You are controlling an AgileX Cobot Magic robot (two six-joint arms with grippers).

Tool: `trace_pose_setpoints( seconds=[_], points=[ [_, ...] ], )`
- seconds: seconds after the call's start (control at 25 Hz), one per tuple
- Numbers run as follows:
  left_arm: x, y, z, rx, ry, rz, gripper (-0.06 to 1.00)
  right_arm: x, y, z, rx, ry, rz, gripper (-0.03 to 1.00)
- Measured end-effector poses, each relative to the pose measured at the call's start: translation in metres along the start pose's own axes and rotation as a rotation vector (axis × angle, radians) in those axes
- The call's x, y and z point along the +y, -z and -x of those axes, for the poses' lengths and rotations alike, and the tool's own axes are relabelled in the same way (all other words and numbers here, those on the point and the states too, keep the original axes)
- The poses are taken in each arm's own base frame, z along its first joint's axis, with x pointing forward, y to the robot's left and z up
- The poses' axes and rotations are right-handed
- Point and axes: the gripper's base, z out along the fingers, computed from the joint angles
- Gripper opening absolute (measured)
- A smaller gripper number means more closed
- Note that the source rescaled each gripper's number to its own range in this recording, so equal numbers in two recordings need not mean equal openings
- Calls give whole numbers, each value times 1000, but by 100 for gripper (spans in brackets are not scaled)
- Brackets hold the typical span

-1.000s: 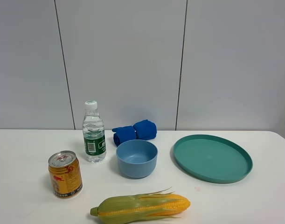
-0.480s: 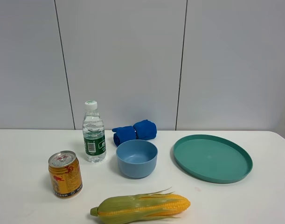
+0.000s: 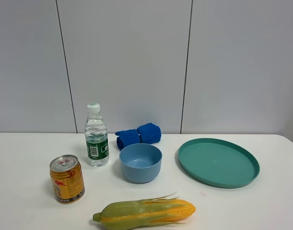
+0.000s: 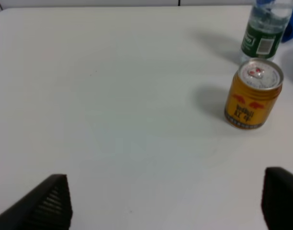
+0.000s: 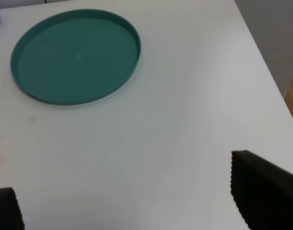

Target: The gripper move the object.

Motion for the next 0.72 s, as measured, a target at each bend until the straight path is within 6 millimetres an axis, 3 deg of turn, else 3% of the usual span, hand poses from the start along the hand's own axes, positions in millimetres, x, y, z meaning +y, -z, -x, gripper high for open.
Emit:
trace_pose_setpoints(
  seconds=[0.72],
  points=[
    [0,0,0,0,1,0,100,1,0,0,-1,-7,13,75]
  ],
)
